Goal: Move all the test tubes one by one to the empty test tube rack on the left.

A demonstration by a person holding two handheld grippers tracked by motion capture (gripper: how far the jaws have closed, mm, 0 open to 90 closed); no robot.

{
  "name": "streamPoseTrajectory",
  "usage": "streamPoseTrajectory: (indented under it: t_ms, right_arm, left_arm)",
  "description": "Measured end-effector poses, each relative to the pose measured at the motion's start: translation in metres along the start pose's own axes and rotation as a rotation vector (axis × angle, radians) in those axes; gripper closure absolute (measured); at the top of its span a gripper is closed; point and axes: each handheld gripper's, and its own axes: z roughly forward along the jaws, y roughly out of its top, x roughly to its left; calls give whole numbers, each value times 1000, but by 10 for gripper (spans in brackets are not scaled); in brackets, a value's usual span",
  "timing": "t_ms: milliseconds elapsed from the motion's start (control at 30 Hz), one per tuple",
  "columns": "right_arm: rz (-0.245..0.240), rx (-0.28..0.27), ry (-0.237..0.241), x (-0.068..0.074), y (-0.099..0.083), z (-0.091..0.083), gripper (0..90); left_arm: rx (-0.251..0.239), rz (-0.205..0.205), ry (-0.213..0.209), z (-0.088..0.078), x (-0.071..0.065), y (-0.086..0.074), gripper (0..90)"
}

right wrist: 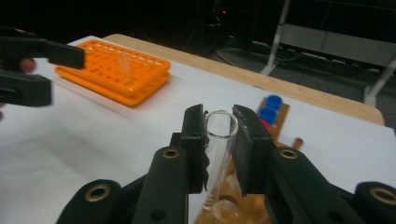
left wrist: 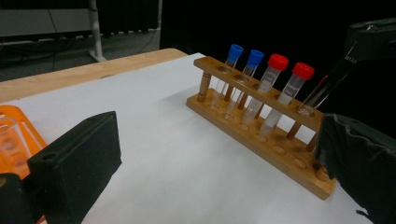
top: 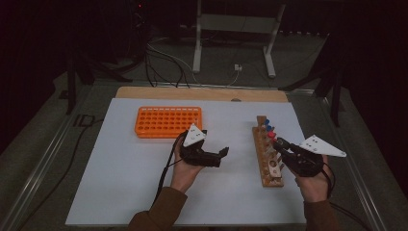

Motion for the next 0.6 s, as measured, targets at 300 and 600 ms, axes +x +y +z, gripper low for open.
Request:
streamPoseTrajectory:
  t_ms: [300, 600]
  right_arm:
    - [-11, 23, 77, 20, 3, 16, 758]
    - [-7, 62, 132, 35, 2, 33, 758]
  left_arm:
    - [4, 30, -21, 7, -10, 3, 20]
    - [55, 87, -129, 20, -29, 2, 143]
